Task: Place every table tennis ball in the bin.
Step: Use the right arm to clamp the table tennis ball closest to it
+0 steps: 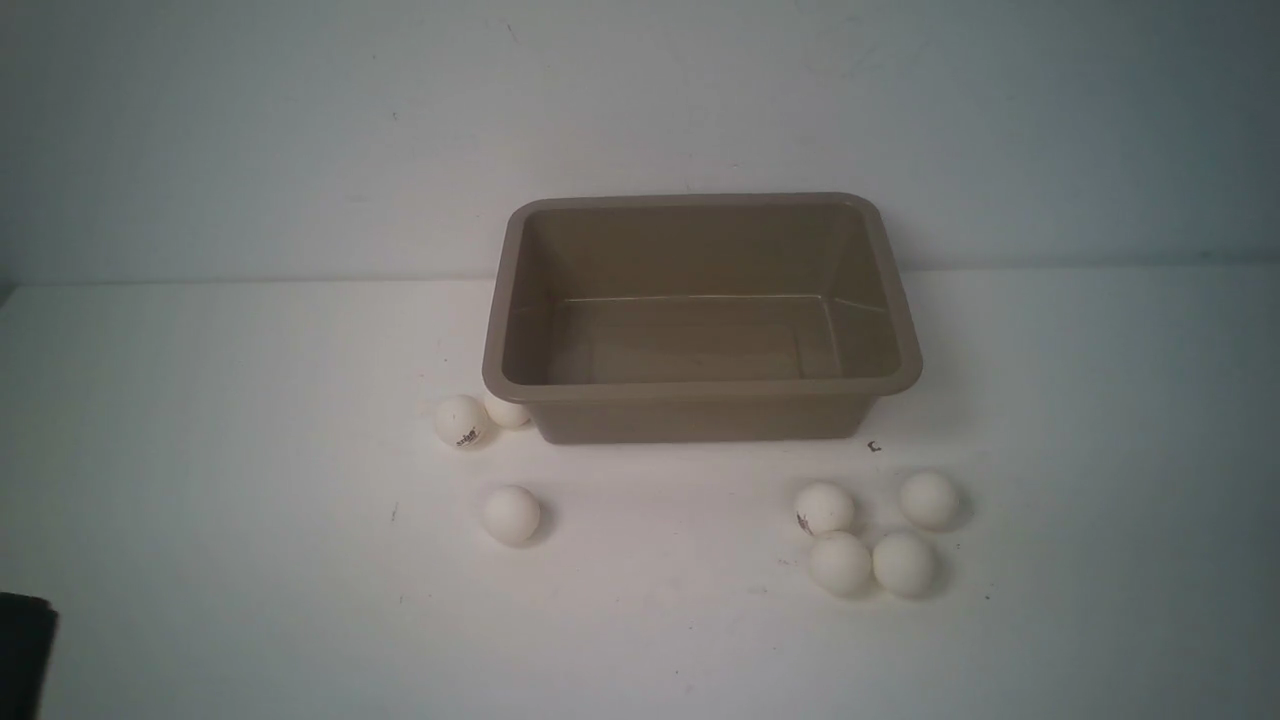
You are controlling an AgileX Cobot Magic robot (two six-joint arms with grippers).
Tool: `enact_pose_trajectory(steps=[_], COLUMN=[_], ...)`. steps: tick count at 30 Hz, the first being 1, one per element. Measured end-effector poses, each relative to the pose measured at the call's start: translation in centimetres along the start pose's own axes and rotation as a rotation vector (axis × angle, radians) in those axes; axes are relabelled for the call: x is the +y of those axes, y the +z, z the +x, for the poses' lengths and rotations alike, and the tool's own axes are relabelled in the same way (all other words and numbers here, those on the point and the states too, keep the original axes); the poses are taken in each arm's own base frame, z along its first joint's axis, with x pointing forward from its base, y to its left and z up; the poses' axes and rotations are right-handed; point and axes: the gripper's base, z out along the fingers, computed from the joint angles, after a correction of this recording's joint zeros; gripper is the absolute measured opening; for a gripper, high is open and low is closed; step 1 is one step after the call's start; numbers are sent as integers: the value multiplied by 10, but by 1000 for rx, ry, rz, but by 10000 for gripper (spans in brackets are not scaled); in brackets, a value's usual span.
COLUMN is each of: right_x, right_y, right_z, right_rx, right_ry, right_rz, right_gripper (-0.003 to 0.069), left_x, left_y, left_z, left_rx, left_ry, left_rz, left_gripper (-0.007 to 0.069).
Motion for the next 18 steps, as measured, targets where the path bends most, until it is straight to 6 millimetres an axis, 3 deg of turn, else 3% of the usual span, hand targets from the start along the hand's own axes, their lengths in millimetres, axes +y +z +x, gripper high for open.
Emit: enact_pose_trajectory(steps=[4,7,11,18], right_x=[1,-2,-6,-22], right_y=[2,9,19,51], right_z=[2,4,9,32], right_rx=[31,77,176,537], right_ry=[-3,18,47,117], right_rz=[-19,-17,-25,-36], right_gripper=[-16,-16,-16,-16], left_x=[-1,-3,-6,-7], left_y=[-2,-4,-5,-4], left_z=[20,26,28,26], left_rx=[217,285,311,286], left_ry=[96,112,85,82], left_rz=[24,49,81,90], left_gripper=[-4,-4,-4,-4])
